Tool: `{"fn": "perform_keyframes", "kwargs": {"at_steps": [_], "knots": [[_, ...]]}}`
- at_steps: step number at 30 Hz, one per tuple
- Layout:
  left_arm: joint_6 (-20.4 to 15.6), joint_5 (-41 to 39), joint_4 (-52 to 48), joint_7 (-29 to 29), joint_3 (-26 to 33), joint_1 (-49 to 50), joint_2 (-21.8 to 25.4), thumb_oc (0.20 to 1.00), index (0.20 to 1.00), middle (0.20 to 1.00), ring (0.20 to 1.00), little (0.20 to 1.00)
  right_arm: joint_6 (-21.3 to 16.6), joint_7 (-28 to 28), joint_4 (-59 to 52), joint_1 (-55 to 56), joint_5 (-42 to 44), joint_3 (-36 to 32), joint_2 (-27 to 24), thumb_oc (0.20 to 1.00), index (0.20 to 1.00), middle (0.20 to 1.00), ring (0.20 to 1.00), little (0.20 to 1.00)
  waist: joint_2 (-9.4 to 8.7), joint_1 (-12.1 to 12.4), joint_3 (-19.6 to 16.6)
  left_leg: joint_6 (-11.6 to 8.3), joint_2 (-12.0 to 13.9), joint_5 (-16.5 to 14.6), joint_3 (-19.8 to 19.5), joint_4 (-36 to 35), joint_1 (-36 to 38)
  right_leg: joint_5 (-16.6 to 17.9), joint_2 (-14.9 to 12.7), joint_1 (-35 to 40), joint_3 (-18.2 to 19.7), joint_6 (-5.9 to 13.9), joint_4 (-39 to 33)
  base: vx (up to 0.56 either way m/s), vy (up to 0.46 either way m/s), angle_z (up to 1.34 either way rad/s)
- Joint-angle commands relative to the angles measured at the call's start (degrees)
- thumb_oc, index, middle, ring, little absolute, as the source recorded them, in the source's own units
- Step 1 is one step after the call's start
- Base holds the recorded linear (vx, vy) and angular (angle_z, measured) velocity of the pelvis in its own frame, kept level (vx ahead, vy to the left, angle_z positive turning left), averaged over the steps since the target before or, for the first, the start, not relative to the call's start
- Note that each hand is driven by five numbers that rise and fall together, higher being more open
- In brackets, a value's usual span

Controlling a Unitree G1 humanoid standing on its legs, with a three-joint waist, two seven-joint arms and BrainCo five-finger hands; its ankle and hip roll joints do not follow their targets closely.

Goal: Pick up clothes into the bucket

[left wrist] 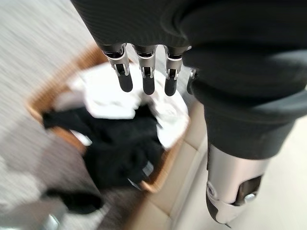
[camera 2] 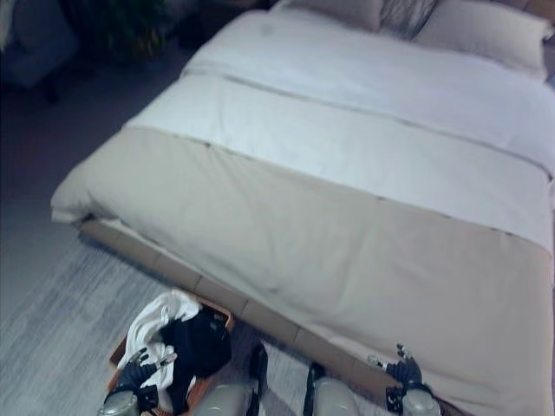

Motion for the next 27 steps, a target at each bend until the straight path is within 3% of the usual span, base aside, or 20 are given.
{"fn": "perform_keyframes", "kwargs": {"at_steps": [1, 12, 19, 27], "knots": [[-2.84, 2.27, 0.62, -1.14, -0.24, -1.52, 0.49, 1.000, 1.000, 1.000, 1.000, 1.000, -1.93, 1.26, -0.51, 0.21, 2.58, 0.11, -1.98, 1.000, 1.000, 1.000, 1.000, 1.000, -0.11, -1.70, -2.82, 1.11, -1.67, -2.44, 1.56, 2.54, 0.30, 7.56, -0.86, 1.51, 2.53, 2.86, -7.49, 0.07, -0.050, -0.13], [-0.83, 8.38, 9.76, -2.17, -1.63, -0.59, -1.74, 1.000, 1.000, 1.000, 1.000, 1.000, 0.22, 2.62, 7.34, -0.50, -1.46, 2.71, -0.62, 1.000, 1.000, 1.000, 1.000, 1.000, -0.96, -1.42, -7.48, 1.27, -0.90, -3.71, 4.12, 0.60, 5.65, 8.80, -0.13, 6.82, 4.65, 3.03, -12.01, 0.04, -0.035, -0.16], [0.42, 10.36, 13.11, -4.05, -4.38, 0.78, -5.38, 1.000, 1.000, 1.000, 1.000, 1.000, 0.79, 2.58, 8.28, -1.51, -4.72, 5.28, 0.55, 1.000, 1.000, 1.000, 1.000, 1.000, -1.49, -0.74, -7.80, 1.65, -0.90, -4.18, 4.06, 0.15, 6.76, 8.93, -0.11, 8.15, 4.51, 3.19, -12.85, 0.00, -0.001, 0.00], [0.54, 16.92, 11.90, -3.64, -8.35, -0.37, -3.62, 1.000, 1.000, 1.000, 1.000, 1.000, 1.18, 2.32, 7.87, -2.05, -6.63, 7.11, 0.73, 1.000, 1.000, 1.000, 1.000, 1.000, -1.74, -0.47, -7.91, 1.76, -1.11, -3.99, 3.26, -0.75, 7.12, 8.90, -0.37, 8.76, 3.88, 3.42, -12.92, 0.00, 0.007, 0.01]]}}
